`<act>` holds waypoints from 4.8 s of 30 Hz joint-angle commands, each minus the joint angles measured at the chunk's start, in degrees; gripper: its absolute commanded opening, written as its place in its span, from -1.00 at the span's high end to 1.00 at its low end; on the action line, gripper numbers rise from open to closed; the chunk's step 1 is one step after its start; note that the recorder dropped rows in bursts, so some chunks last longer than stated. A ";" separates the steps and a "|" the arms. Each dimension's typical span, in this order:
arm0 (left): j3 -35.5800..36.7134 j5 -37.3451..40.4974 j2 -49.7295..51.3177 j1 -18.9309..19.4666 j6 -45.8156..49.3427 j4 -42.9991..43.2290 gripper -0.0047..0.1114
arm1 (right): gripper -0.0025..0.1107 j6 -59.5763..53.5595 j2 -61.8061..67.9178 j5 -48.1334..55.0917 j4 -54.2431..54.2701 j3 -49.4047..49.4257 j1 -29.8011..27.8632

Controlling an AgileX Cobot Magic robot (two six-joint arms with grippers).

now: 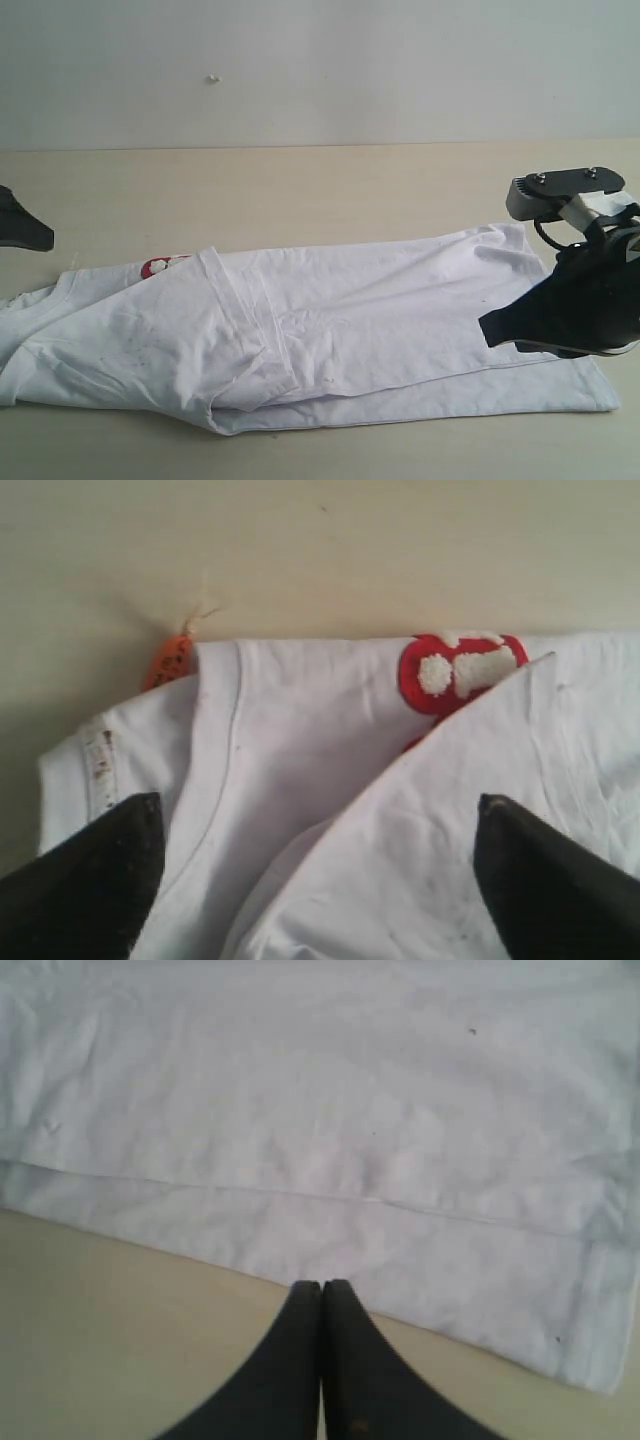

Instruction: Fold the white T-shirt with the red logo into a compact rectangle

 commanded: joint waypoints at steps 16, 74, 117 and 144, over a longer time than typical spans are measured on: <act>-0.12 3.90 2.87 9.94 -0.34 5.28 -0.59 | 0.96 -0.24 -0.42 0.73 0.60 0.17 -0.31; -0.23 9.29 -1.17 11.67 -11.60 1.54 0.92 | 0.96 -0.34 -0.42 0.60 1.44 0.17 -0.31; -15.61 -5.77 13.34 -51.62 -1.70 -34.55 0.50 | 0.96 0.16 -9.31 -2.53 0.41 0.17 -0.31; -20.12 3.39 16.18 -47.96 -9.43 5.55 -0.84 | 0.96 0.16 -0.80 -7.44 7.09 0.17 -0.31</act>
